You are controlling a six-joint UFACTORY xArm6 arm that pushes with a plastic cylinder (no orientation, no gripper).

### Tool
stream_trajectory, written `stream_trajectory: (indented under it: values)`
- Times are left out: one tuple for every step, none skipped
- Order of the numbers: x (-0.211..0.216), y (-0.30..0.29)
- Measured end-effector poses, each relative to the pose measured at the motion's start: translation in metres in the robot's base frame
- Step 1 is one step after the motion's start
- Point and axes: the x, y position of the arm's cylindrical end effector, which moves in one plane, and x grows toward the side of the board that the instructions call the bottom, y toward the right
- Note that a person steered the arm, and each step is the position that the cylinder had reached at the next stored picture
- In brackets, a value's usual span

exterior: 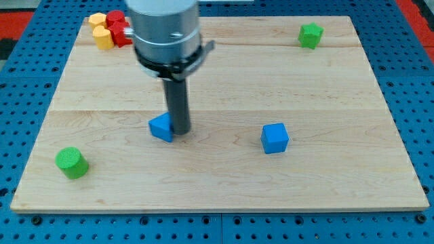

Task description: Push the blue triangle closer to the green circle

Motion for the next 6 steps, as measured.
stream_trajectory:
  values:
    - [-0.01, -0.053]
    - [-0.014, -0.073]
    - [-0.024, -0.081]
    - [-0.024, -0.112]
    - [-0.018, -0.147]
    - [-0.008, -0.158]
